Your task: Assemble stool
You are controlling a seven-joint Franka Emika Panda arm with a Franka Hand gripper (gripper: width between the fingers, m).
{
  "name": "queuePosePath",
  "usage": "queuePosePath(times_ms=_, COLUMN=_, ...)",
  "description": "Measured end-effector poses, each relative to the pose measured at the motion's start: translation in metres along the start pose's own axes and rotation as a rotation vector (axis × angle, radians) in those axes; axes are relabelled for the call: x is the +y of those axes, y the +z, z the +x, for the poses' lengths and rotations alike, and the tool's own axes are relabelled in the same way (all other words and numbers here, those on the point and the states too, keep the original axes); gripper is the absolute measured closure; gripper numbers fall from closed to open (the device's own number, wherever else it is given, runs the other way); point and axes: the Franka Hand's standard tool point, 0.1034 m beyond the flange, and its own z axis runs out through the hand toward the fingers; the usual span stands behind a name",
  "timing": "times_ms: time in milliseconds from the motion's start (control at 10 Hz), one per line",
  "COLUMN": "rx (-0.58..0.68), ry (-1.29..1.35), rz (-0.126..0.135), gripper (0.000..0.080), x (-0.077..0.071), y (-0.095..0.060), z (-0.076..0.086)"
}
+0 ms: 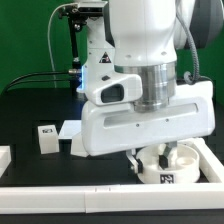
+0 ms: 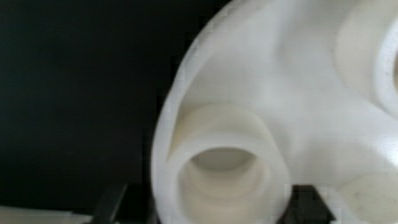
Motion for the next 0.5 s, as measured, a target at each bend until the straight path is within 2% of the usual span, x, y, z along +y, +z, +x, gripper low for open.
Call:
queuePosePath(times_ms=200, rx=-0.003, ry=0.005, rz=0.001, gripper=0.0489, x=-0.012, y=0.008, z=0.005)
queuePosePath(times_ms=500, rx=-0.002, ry=0.014, rz=0.003, gripper=0.051, x=-0.018, y=0.013, z=0.01)
